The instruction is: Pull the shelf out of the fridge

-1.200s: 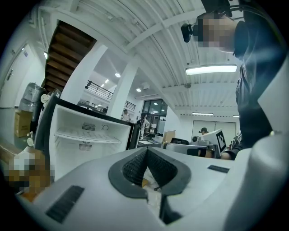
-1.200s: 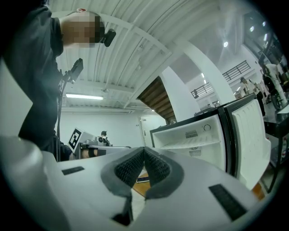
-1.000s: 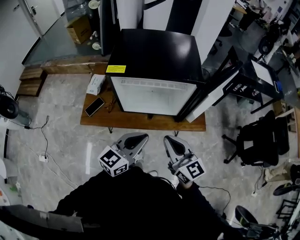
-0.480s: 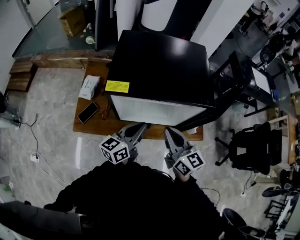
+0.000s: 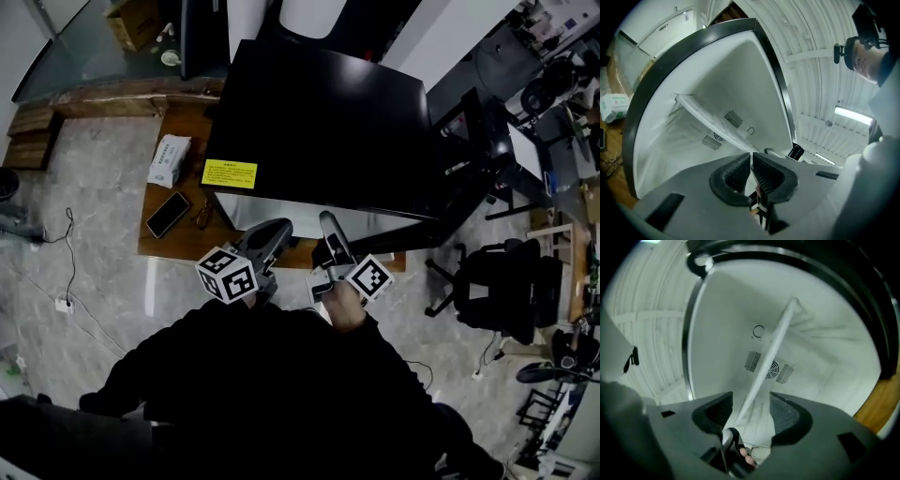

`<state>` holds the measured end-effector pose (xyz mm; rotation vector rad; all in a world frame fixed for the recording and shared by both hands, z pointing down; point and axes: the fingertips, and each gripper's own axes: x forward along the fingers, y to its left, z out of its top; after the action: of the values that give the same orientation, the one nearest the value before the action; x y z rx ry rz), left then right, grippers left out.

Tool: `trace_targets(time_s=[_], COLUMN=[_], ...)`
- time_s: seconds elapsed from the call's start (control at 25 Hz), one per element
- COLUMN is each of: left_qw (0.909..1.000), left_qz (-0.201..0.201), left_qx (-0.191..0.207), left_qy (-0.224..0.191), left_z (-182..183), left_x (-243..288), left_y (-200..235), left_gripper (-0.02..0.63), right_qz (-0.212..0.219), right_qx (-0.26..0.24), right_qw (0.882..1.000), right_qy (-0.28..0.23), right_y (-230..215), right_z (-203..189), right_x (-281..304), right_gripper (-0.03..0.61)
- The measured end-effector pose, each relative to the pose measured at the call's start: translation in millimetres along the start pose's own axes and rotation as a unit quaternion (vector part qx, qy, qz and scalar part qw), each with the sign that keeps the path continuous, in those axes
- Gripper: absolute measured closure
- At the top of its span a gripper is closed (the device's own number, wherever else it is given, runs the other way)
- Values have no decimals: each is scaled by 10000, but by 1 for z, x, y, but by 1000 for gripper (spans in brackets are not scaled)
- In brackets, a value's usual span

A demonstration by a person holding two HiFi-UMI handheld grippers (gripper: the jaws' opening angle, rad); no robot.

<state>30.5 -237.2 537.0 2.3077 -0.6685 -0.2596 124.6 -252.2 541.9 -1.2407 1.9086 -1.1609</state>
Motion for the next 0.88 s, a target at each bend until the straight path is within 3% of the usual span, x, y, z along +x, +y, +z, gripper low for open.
trace_targets(time_s=[0.16, 0.32, 0.44, 0.6, 0.64, 0.76, 0.88], left_qw=[9995, 9980, 9966, 9943, 9941, 9939, 9939], left_qz=[233, 344, 408, 388, 382, 374, 330], left_qx=[176, 532, 717, 996, 1011, 1035, 1044], left_qy=[-115, -20, -9, 37, 45, 92, 161], left_z=[7, 7, 11, 16, 16, 15, 12], left_x=[-5, -13, -18, -22, -23, -27, -31], left_y=[8, 12, 12, 10, 10, 12, 11], left_gripper=[606, 607, 607, 607, 607, 607, 607], right_qz=[-141, -108, -313, -461, -480, -577, -515], right_qx=[1087, 1616, 1749, 1774, 1748, 1742, 1919], right_qw=[9930, 9833, 9776, 9705, 9695, 9661, 9602], right_qy=[-436, -830, -1128, -1567, -1650, -1816, -1961], right_y=[-21, -26, -32, -35, -35, -36, -39], right_z=[3, 3, 7, 18, 20, 22, 23], right_x=[32, 67, 82, 94, 95, 94, 94], right_gripper=[318, 316, 316, 404, 467, 535, 543])
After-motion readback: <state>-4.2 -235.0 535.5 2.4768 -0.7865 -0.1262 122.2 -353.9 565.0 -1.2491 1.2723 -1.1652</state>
